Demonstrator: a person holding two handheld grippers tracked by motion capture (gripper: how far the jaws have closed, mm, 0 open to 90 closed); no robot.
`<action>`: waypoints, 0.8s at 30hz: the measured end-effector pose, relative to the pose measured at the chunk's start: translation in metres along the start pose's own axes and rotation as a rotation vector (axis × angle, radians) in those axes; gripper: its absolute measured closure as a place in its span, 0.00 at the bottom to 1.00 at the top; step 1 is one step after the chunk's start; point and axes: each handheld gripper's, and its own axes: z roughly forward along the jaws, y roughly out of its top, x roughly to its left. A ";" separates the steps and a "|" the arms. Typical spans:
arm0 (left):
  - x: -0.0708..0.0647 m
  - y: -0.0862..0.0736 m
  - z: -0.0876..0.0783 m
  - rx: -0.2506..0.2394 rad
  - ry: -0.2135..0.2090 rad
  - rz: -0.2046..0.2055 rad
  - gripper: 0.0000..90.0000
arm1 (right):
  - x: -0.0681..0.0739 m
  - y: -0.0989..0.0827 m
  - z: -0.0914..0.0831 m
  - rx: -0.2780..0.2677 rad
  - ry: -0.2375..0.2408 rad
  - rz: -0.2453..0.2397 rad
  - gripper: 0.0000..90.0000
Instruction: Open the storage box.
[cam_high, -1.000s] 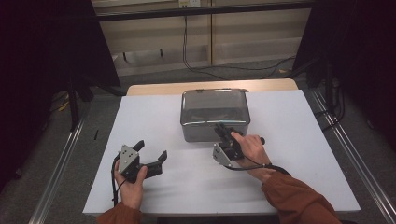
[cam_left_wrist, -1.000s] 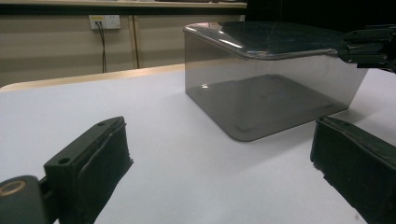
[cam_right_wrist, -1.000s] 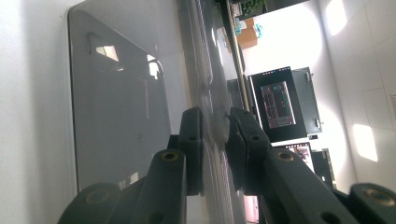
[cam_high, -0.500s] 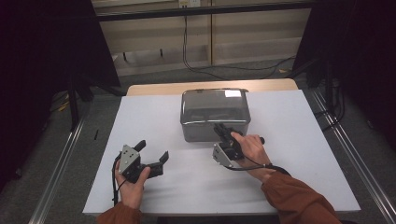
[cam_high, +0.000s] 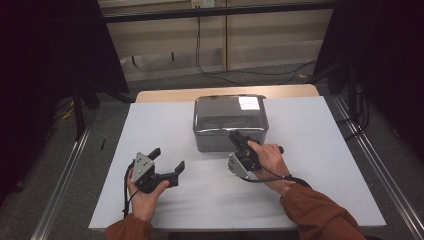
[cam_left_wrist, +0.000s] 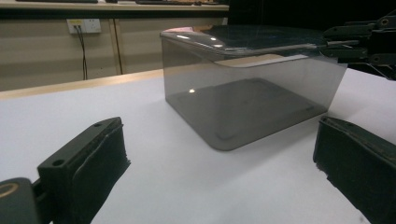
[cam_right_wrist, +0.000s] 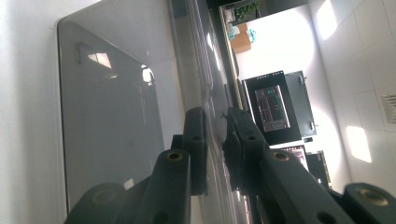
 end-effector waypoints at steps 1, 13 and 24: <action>0.000 0.001 0.001 -0.007 -0.001 0.000 0.03 | 0.000 0.000 0.000 -0.001 -0.001 0.004 0.88; 0.000 0.014 0.019 -0.010 -0.026 0.040 0.02 | -0.006 0.001 -0.001 -0.010 -0.004 0.004 0.88; 0.002 0.025 0.039 -0.037 -0.035 0.040 0.04 | -0.014 0.003 0.001 -0.011 -0.014 -0.004 0.88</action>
